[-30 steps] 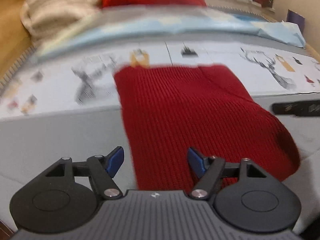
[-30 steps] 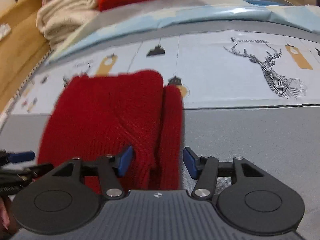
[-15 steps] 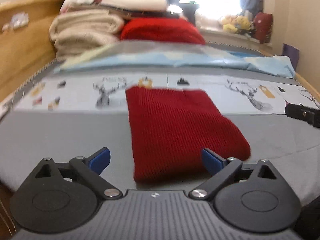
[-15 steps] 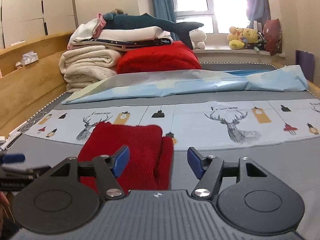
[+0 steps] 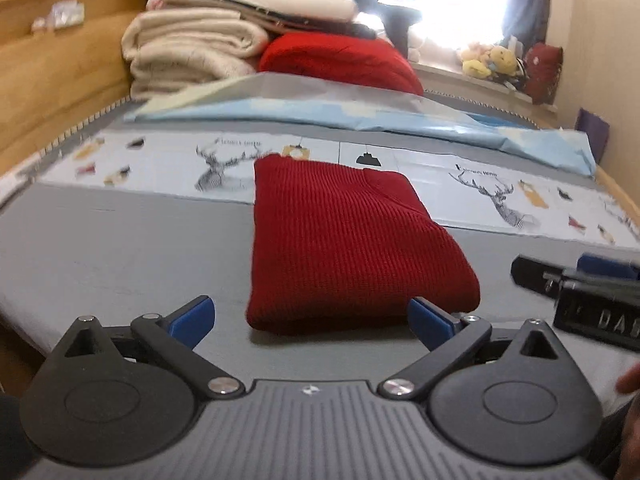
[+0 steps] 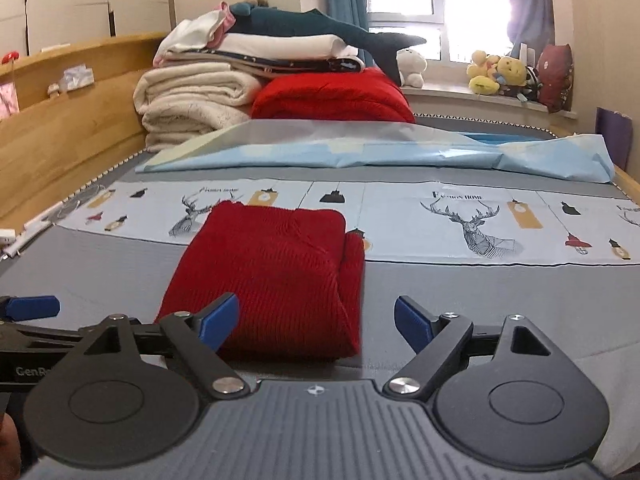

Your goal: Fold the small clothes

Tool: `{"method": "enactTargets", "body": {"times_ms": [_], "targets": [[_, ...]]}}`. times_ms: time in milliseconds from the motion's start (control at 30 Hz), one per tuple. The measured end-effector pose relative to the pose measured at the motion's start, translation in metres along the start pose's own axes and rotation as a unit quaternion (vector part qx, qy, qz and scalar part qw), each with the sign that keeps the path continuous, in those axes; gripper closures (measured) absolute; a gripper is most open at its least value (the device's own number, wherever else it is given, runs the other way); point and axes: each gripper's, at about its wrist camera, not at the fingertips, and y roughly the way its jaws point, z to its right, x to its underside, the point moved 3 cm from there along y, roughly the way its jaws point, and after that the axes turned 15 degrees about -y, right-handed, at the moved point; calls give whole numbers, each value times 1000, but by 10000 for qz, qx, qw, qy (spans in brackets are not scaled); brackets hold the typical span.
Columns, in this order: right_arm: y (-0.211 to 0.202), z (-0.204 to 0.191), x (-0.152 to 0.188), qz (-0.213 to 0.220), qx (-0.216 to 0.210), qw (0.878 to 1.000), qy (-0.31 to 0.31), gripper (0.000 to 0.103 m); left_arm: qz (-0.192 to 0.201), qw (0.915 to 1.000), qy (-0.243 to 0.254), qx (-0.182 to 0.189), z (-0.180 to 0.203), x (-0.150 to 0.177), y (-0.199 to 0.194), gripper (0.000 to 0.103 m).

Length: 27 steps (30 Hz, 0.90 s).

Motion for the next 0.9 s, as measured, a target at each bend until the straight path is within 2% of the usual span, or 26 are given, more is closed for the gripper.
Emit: {"method": "enactTargets", "body": {"times_ms": [367,900], "targets": [[20,-12,1,-219,-102,9997,-34,15,-139,9997,-79,-201,-10,2,14,1],[20,-12,3,-204,-31,9996,-193,15,-144,9997,-49,-185,-11,2,18,1]]}}
